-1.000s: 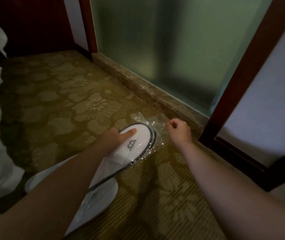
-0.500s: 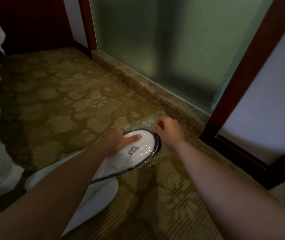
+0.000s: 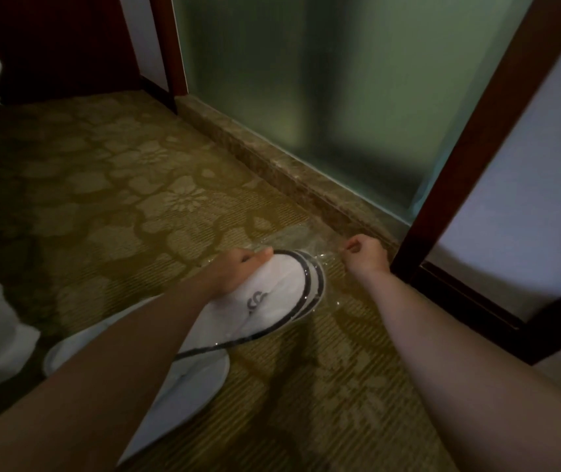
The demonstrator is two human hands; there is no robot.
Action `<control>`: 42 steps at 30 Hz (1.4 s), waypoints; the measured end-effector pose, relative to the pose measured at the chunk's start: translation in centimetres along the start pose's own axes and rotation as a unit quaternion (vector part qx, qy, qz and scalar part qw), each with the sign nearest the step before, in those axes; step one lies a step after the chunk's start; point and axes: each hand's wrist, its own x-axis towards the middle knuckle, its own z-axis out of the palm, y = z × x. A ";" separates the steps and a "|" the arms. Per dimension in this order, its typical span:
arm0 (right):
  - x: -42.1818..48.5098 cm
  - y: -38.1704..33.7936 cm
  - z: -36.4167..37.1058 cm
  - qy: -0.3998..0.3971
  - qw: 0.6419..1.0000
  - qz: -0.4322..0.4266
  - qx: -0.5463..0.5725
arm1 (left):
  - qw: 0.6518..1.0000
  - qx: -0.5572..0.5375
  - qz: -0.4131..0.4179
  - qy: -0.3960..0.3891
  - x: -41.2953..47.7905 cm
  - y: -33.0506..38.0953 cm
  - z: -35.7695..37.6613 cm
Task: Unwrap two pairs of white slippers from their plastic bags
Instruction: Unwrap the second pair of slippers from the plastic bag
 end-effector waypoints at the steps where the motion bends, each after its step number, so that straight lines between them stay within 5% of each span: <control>1: -0.1 0.0 0.1 -0.005 1.000 -0.003 -0.004 | 1.000 0.002 0.004 0.005 0.0 -0.1 0.0; 8: -0.9 -1.2 -0.4 0.067 0.980 -0.186 -0.003 | 0.995 0.068 -0.023 0.075 0.5 -1.6 -0.8; 10: -1.1 -1.8 -0.2 0.025 0.978 -0.206 0.012 | 0.992 0.080 -0.028 0.090 0.6 -1.8 -0.9; 15: -1.6 -3.1 0.8 -0.195 0.969 -0.110 0.105 | 0.989 0.104 -0.006 0.102 0.8 -1.6 -0.9; 23: -1.4 -2.5 -0.4 -0.336 0.928 0.018 0.159 | 0.987 0.121 0.007 0.107 0.9 -2.1 -1.0; 34: -1.9 -2.9 0.2 -0.431 0.885 0.028 0.173 | 0.990 0.108 0.020 0.087 0.5 -2.2 -1.0; 42: -1.8 -3.0 0.8 -0.369 0.922 -0.021 0.114 | 0.990 0.117 0.000 0.080 0.9 -2.7 -1.1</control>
